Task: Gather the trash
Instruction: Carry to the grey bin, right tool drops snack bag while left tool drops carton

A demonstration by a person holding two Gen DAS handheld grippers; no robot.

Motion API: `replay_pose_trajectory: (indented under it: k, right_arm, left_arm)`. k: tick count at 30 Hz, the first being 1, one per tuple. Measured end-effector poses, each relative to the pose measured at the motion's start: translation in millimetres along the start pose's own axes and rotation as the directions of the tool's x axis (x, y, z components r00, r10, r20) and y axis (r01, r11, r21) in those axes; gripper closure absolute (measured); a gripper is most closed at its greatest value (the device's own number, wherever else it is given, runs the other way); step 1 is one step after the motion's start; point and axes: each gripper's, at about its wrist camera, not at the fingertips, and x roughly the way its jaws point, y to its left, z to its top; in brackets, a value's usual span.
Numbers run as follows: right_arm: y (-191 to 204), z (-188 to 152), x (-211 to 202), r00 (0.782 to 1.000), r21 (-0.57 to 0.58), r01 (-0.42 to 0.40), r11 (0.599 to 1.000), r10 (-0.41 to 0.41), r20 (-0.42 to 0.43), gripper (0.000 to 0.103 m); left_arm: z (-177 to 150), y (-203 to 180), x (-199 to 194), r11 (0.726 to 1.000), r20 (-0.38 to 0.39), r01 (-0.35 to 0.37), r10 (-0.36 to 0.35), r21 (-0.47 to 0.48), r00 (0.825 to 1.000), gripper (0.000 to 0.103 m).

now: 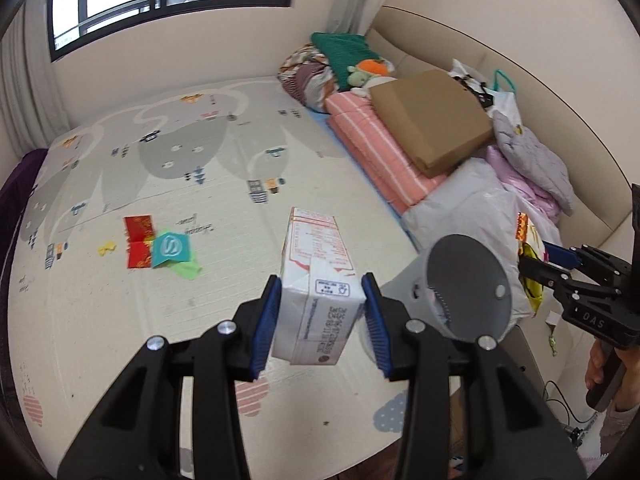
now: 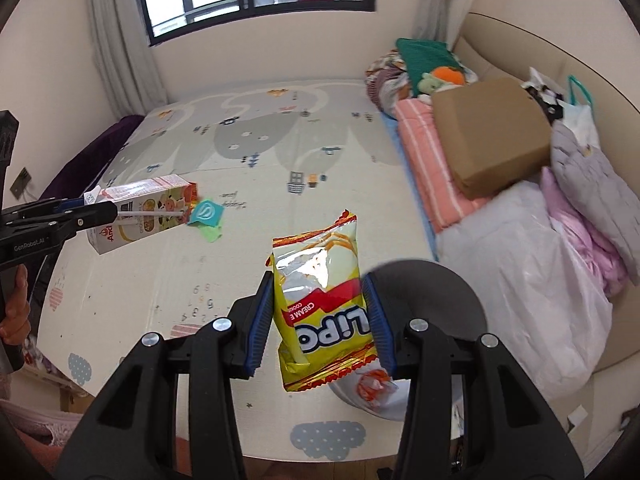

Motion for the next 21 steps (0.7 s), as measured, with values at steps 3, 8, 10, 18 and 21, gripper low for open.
replay_pose_trajectory:
  k: [3,8,10,18,21]
  right_arm:
    - [-39.5,-12.5,-12.5,1.000,0.054,0.028,0.998,-0.028,0.006,0.060]
    - [-83.5,-21.7,-29.6,0.999,0.092,0.034,0.995,-0.037,0.033,0.060]
    - [-97.1,-21.9,-32.7,0.999,0.105,0.024,0.994,-0.029,0.039,0.059]
    - [-131.0,-23.4,-26.5,0.998,0.181,-0.013,0.983,0.001,0.068,0.029]
    - [-136.4,-25.6,-28.2,0.997,0.198,-0.014,0.980,0.000,0.073,0.029]
  left_arm:
    - [6.1,-51.5,14.7,0.996,-0.004,0.065,-0.065,0.057,0.998,0.062]
    - [11.4,-120.7,32.8,0.979,-0.030,0.143,-0.140,0.147,0.990,0.062]
    - [13.3,-138.0,39.2,0.972,-0.044,0.165,-0.160,0.168,0.986,0.061]
    - [13.2,-171.5,62.1,0.960,-0.093,0.173,-0.156,0.219,0.983,0.028]
    - [13.4,-171.6,62.5,0.960,-0.096,0.160,-0.141,0.229,0.985,0.028]
